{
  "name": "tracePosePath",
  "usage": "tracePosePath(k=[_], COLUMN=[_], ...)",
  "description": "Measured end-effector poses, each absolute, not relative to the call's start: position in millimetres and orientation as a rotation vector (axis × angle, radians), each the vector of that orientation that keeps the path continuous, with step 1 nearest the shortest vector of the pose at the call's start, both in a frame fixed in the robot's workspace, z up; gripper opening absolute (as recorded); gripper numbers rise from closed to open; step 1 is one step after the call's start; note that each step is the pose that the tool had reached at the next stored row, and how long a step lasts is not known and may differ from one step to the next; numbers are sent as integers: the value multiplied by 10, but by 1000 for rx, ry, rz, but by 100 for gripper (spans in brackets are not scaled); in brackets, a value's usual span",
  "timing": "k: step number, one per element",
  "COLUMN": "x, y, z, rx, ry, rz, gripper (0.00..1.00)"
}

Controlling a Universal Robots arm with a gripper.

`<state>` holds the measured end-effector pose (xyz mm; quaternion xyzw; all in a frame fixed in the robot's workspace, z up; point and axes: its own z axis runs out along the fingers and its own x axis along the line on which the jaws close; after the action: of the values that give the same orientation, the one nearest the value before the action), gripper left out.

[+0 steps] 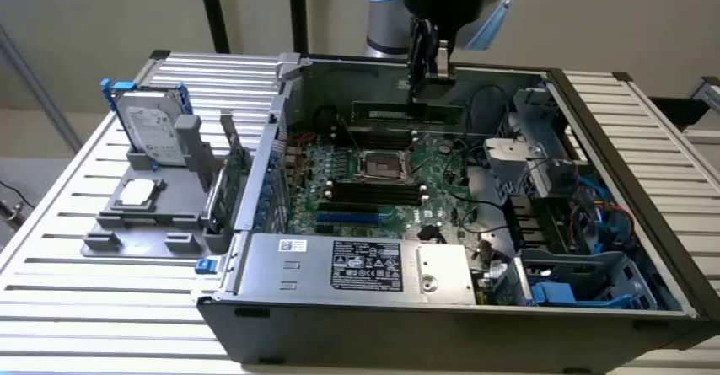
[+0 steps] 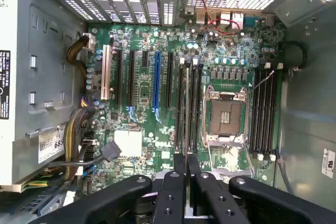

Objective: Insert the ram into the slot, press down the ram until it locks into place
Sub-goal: 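Insert the ram into the slot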

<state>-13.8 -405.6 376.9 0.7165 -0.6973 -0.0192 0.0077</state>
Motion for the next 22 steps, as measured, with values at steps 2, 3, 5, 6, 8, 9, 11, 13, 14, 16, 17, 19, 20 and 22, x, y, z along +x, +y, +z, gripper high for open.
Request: tracePosePath(k=[2,3,5,6,8,9,11,13,14,16,17,19,20,22], x=[-139,-139,-139,-138,-139,-138,-140,-163,-191,-258,-288,-332,-344,-353], y=[-4056,-4056,-4056,-4056,-4056,-4056,-4056,-4056,-4054,-4037,-4026,-4003,-3994,-3977], z=[3769,3769,3770,3770,3770,3769,3768,3742,3723,3687,3668,3632,3614,3576], rx=[2240,2240,2240,2240,2240,2240,2240,2240,2240,2240,2240,2240,2240,2240], ry=[-2180,-2180,-2180,-2180,-2180,-2180,-2180,-2180,-2180,-2180,-2180,-2180,-2180,-2180], rz=[-60,-60,-60,-60,-60,-60,-60,-59,-60,-60,-59,-59,-59,-59], gripper=[13,13,13,13,13,13,13,13,13,13,13,13,13,13])
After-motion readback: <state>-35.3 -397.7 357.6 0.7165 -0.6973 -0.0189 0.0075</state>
